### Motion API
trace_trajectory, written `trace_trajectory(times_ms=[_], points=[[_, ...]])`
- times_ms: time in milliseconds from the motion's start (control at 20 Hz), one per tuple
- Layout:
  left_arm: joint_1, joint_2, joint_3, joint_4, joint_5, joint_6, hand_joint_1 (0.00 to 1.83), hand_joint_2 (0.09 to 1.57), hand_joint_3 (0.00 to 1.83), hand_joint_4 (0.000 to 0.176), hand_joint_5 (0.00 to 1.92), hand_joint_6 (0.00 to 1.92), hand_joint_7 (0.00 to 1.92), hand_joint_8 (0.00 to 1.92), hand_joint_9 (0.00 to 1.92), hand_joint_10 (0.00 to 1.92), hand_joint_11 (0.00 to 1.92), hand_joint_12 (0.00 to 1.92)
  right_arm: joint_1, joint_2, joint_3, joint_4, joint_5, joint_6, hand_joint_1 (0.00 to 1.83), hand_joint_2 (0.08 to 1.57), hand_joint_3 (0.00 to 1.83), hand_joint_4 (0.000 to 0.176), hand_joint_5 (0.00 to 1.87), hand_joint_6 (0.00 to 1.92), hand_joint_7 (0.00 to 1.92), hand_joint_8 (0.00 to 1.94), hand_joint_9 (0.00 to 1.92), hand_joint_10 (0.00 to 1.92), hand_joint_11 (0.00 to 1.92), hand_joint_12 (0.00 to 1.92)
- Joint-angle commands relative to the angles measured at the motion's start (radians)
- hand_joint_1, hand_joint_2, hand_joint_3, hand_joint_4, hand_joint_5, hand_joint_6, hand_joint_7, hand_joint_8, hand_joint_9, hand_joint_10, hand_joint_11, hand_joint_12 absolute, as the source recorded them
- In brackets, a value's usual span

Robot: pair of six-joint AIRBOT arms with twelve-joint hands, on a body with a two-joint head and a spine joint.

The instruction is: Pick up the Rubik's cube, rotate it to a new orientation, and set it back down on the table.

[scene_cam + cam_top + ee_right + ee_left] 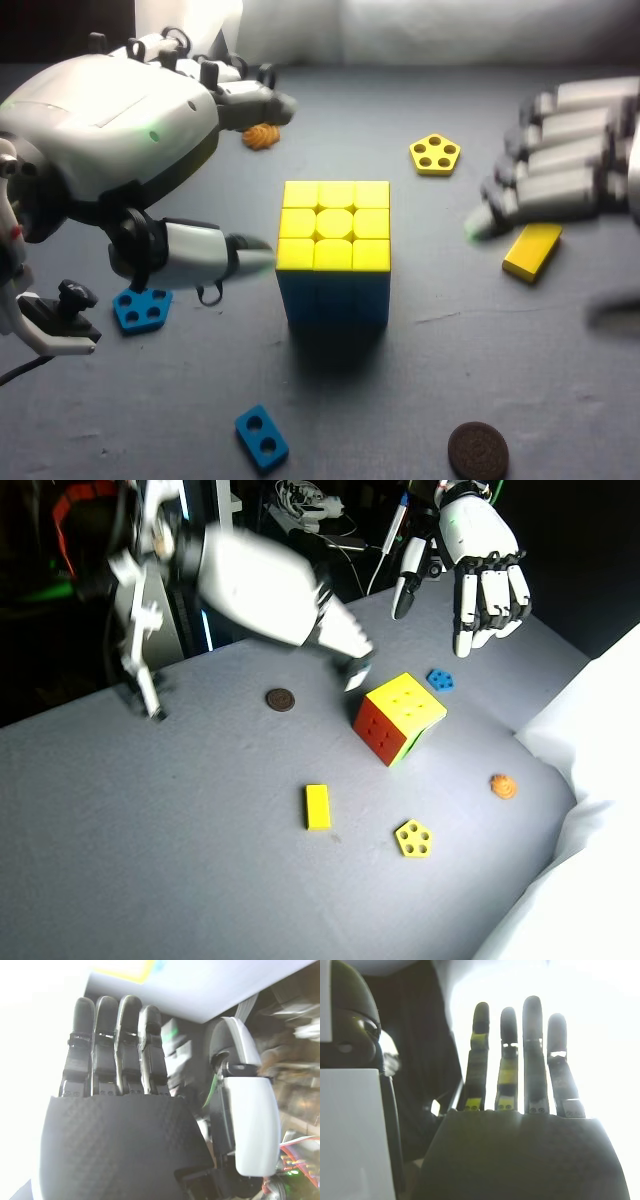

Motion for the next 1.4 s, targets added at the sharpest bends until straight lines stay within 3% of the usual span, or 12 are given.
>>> trace_trajectory(times_ms=[0, 100, 200, 300, 400, 500, 600, 700, 750, 950, 1100, 1350], points=[[-0.015, 0.004, 0.007, 0.034, -0.075, 0.003, 0.83, 1.11, 0.02, 0.04, 0.36, 0.04, 0.45, 0.11, 0.36, 0.43, 0.04, 1.37, -0.005, 0.002, 0.002, 0.081, 0.011, -0.063, 0.45, 1.23, 0.04, 0.0, 0.28, 0.42, 0.43, 0.25, 0.11, 1.01, 0.0, 1.39], [-0.015, 0.004, 0.009, 0.033, -0.075, 0.003, 0.84, 1.11, 0.01, 0.037, 0.39, 0.02, 0.49, 0.09, 0.36, 0.47, 0.05, 1.37, -0.063, -0.009, 0.003, 0.436, 0.027, -0.389, 0.51, 1.23, 0.01, 0.0, 0.31, 0.44, 0.44, 0.29, 0.11, 1.07, 0.0, 1.43], [-0.015, 0.004, 0.008, 0.026, -0.074, 0.003, 0.83, 1.13, 0.0, 0.035, 0.39, 0.01, 0.49, 0.08, 0.34, 0.52, 0.03, 1.4, -0.132, -0.026, 0.004, 0.69, 0.118, -0.658, 0.52, 1.24, 0.0, 0.0, 0.3, 0.49, 0.38, 0.45, 0.1, 1.11, 0.0, 1.46], [-0.016, 0.004, 0.006, 0.015, -0.074, 0.004, 0.82, 1.13, 0.0, 0.041, 0.38, 0.0, 0.46, 0.05, 0.32, 0.51, 0.02, 1.39, -0.185, -0.035, 0.004, 0.789, 0.24, -0.782, 0.52, 1.23, 0.0, 0.0, 0.28, 0.54, 0.34, 0.52, 0.13, 1.08, 0.0, 1.47], [-0.021, 0.003, 0.004, -0.002, -0.073, 0.033, 0.75, 1.14, 0.0, 0.04, 0.22, 0.0, 0.33, 0.0, 0.3, 0.23, 0.0, 1.22, -0.226, -0.041, 0.002, 0.901, 0.333, -0.889, 0.45, 1.26, 0.0, 0.0, 0.18, 0.38, 0.33, 0.21, 0.12, 0.76, 0.0, 1.28], [-0.029, 0.002, 0.006, -0.01, -0.068, 0.054, 0.64, 1.16, 0.01, 0.034, 0.12, 0.0, 0.23, 0.0, 0.26, 0.06, 0.0, 1.02, -0.233, -0.046, -0.003, 1.021, 0.338, -0.97, 0.42, 1.25, 0.0, 0.0, 0.15, 0.2, 0.3, 0.03, 0.14, 0.44, 0.0, 1.04], [-0.043, -0.006, 0.006, -0.061, -0.058, 0.102, 0.52, 1.12, 0.0, 0.031, 0.02, 0.0, 0.09, 0.0, 0.08, 0.0, 0.0, 0.63, -0.234, -0.047, -0.006, 1.07, 0.338, -0.999, 0.41, 1.2, 0.0, 0.0, 0.08, 0.06, 0.17, 0.0, 0.1, 0.17, 0.0, 0.65], [-0.065, -0.02, 0.012, -0.102, -0.045, 0.15, 0.49, 1.08, 0.0, 0.032, 0.0, 0.0, 0.01, 0.0, 0.01, 0.0, 0.0, 0.33, -0.233, -0.045, -0.016, 1.113, 0.309, -1.0, 0.35, 1.19, 0.0, 0.0, 0.01, 0.0, 0.02, 0.0, 0.02, 0.03, 0.0, 0.1], [-0.094, -0.05, 0.033, -0.158, 0.001, 0.217, 0.47, 1.06, 0.0, 0.033, 0.0, 0.0, 0.0, 0.0, 0.0, 0.0, 0.0, 0.21, -0.234, -0.038, -0.027, 1.148, 0.276, -1.0, 0.33, 1.18, 0.0, 0.0, 0.0, 0.0, 0.0, 0.0, 0.0, 0.01, 0.0, 0.02], [-0.08, -0.125, 0.078, -0.197, 0.002, 0.222, 0.41, 1.03, 0.0, 0.023, 0.0, 0.0, 0.0, 0.0, 0.0, 0.0, 0.0, 0.0, -0.237, -0.033, -0.049, 1.175, 0.333, -1.082, 0.3, 1.17, 0.0, 0.0, 0.0, 0.0, 0.0, 0.0, 0.0, 0.0, 0.0, 0.0], [-0.036, -0.175, 0.086, -0.222, -0.048, 0.189, 0.42, 1.03, 0.0, 0.027, 0.0, 0.0, 0.0, 0.0, 0.0, 0.0, 0.0, 0.0, -0.268, -0.019, -0.081, 1.354, 0.451, -1.302, 0.32, 1.17, 0.0, 0.0, 0.0, 0.0, 0.0, 0.0, 0.0, 0.0, 0.0, 0.0], [-0.015, -0.253, 0.111, -0.363, -0.043, 0.31, 0.45, 1.03, 0.0, 0.029, 0.0, 0.0, 0.0, 0.0, 0.0, 0.0, 0.0, 0.0, -0.32, -0.005, -0.083, 1.402, 0.4, -1.376, 0.34, 1.17, 0.0, 0.0, 0.0, 0.0, 0.0, 0.0, 0.0, 0.0, 0.0, 0.0]])
